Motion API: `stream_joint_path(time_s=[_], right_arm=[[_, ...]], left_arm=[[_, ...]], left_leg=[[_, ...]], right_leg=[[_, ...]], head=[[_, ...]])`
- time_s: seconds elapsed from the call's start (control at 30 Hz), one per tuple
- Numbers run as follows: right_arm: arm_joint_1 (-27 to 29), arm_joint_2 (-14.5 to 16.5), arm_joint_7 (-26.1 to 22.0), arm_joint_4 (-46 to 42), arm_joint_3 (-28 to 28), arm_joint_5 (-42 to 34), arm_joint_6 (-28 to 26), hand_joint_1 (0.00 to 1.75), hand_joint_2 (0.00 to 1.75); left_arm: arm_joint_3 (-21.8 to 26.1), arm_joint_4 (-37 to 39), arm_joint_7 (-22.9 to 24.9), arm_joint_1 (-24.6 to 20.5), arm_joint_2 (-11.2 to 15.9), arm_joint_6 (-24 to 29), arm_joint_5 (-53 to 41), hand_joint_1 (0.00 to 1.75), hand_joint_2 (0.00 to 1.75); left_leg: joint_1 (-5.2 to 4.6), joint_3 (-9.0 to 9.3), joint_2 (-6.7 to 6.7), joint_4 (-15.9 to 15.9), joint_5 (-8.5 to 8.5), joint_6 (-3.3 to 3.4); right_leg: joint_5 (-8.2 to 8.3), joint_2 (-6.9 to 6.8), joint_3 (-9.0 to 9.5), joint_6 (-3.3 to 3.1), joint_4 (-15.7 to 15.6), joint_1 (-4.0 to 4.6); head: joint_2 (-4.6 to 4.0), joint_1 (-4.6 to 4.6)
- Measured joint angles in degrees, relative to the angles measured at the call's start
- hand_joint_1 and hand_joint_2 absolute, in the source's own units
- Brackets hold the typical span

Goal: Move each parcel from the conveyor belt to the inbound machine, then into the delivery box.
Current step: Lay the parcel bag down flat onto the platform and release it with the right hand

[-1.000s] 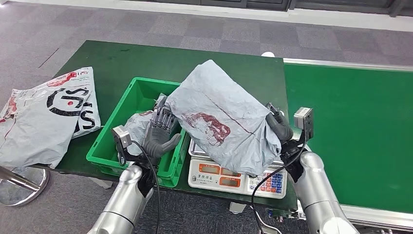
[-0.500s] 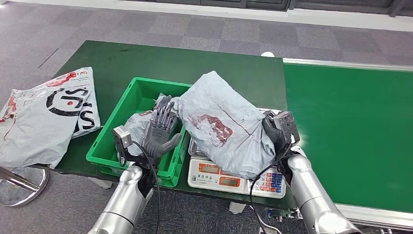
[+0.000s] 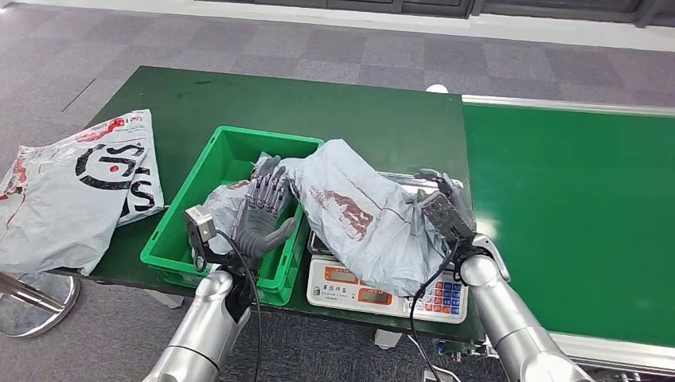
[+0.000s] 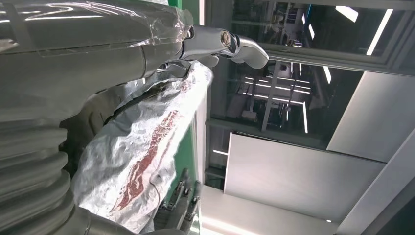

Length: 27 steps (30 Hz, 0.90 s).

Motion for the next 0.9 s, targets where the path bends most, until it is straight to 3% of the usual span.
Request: stream_joint_path(time_s=[0.4,0.6,0.7,0.9], right_arm=[[1.7,-1.3,0.9,-4.8,1.3,1.2,-1.2,0.00,1.75],[8.0,-3.3,3.3,-15.2,0.3,5.6,-0.1,0.00,1.75],[10.7,-3.6,4.0,-19.7,-1.3,7.5,0.7,0.00,1.75],[15.7,-3.7,1.4,-30.3,-6.8,5.8,-0.3,0.00,1.75]], left_arm=[[-0.4,0.2,0.0,-0.1,0.3,0.0,0.1,0.00,1.75],[-0.4,0.0,0.0,0.1,0.9,2.0,-0.7,0.00,1.75],[-0.4,-1.1,0.0,0.7,1.3,8.0,-2.2,0.00,1.75],[-2.3,-7.6,0.0,1.2,2.8,25.8,-5.4,0.00,1.75]], left_leg=[[0.00,0.02,-0.01,0.0,0.00,0.00],[0.00,0.02,-0.01,0.0,-0.05,-0.04],[0.01,-0.01,0.05,0.0,-0.06,-0.05],[0.01,-0.14,0.06,0.0,-0.04,-0.08]], right_leg=[[0.00,0.00,0.01,0.00,0.0,0.00],[-0.02,0.00,0.02,-0.01,0.0,0.00],[-0.03,0.08,-0.08,-0.04,0.0,0.01],[0.00,0.11,-0.23,-0.06,0.0,0.01]], head=[[0.00,0.00],[0.00,0.01],[0.00,0.00],[0.01,0.00]])
